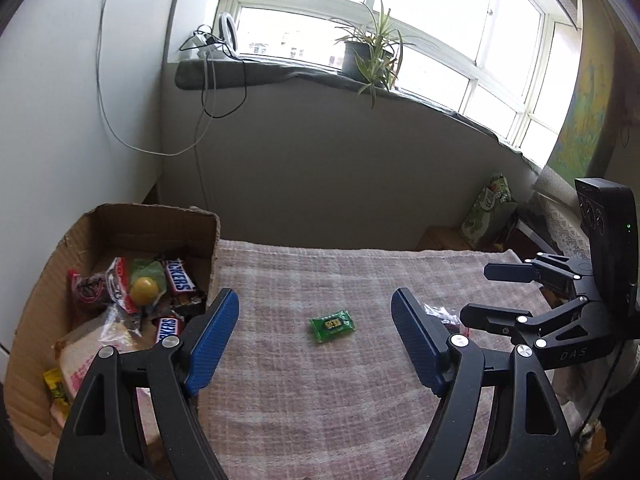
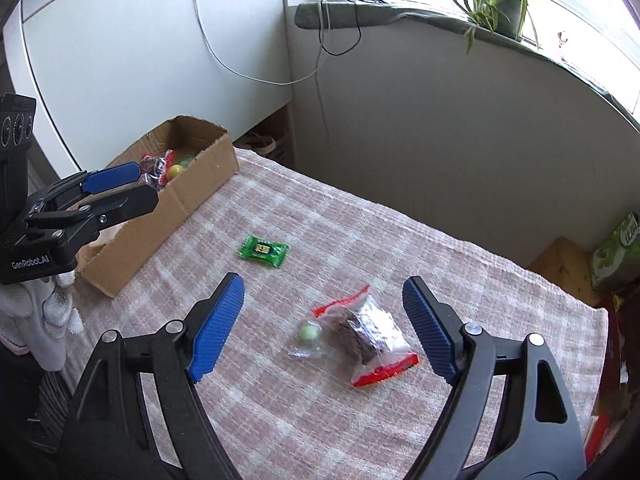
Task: Organize snacks
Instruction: 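Grasp the clear red-edged cookie bag with the right tool while the left tool grasps a small green-ball bag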
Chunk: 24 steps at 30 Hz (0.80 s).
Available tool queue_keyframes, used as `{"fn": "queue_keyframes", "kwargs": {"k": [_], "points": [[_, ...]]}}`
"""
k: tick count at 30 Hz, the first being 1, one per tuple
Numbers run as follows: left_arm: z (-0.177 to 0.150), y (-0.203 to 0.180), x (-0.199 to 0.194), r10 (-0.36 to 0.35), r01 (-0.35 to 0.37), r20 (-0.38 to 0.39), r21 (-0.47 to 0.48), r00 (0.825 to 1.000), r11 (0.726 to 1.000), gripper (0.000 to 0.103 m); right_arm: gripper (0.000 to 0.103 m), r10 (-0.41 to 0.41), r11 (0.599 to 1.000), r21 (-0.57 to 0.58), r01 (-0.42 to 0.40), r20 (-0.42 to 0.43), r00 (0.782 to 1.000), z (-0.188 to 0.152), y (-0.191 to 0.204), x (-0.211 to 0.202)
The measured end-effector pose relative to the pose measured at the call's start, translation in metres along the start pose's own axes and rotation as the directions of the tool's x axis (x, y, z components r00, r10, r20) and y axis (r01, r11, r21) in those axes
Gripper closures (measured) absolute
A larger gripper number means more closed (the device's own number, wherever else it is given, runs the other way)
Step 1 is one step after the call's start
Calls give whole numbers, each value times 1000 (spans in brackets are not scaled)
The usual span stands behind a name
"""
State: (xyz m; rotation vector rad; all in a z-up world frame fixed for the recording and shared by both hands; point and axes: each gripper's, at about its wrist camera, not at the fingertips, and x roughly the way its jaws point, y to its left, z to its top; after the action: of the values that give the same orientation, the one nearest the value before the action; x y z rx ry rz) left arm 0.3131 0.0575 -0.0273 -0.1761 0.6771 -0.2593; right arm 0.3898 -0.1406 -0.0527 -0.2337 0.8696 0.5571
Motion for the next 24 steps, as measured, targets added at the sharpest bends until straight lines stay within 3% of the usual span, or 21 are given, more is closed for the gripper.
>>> {"fn": "queue_keyframes", "kwargs": {"k": [4,8,12,18,24], "points": [[-11,-29,18,-42,46,-65,69,997,997,38,19,10,1000,13,-9,-39,999,-13,-18,11],[-25,-55,38,-88,106,-141,120,986,987,52,26,35,999,7,-34,-78,996,-22,-28,23],[-34,-75,55,-100,131,-192,155,976,979,57,38,62,998,5,-62,-121,991,-29,-34,37],[-41,-89,82,-86,132,-253,175,964,976,57,38,69,997,-11,-71,-134,989,-35,-38,50],[-49,-97,98,-54,116,-284,204,957,972,64,38,84,996,-24,-89,-155,984,-35,-42,62]]}}
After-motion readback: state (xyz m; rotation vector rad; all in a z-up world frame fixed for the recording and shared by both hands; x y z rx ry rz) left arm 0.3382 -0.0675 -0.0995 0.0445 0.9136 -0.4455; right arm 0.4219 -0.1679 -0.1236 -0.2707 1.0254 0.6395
